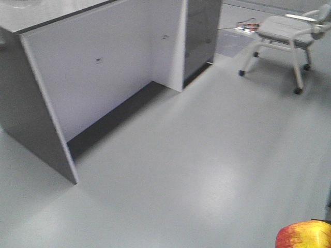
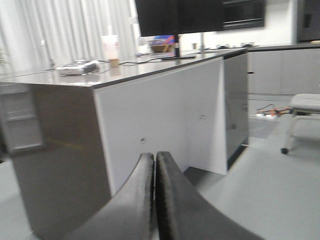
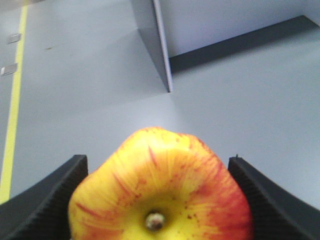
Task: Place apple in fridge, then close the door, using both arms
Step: 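Drive the base around the counter toward the open refrigerator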
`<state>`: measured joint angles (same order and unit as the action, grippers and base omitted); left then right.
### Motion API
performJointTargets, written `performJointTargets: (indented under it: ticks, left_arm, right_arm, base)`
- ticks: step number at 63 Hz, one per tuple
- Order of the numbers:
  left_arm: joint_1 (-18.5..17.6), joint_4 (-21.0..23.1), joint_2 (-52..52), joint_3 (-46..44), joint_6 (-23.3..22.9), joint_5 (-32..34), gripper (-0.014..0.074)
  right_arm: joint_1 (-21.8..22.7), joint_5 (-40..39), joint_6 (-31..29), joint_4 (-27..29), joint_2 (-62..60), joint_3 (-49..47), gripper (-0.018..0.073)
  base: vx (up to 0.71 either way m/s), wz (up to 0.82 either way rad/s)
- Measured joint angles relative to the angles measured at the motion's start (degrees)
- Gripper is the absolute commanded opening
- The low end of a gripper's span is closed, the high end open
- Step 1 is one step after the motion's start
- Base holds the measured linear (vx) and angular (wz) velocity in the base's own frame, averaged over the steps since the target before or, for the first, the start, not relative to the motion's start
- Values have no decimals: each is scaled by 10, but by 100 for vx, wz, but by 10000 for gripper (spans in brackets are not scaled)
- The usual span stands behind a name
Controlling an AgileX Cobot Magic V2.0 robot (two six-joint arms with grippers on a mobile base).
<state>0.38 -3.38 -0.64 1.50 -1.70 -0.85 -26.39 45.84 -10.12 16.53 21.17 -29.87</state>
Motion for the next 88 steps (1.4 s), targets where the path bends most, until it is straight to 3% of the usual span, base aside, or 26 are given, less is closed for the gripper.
performJointTargets:
  ticks: [88]
  left_arm:
    - [0, 0, 0, 0, 0, 0, -6]
  right_arm:
    - [0, 0, 0, 0, 0, 0, 377]
  base:
    - [-1, 51]
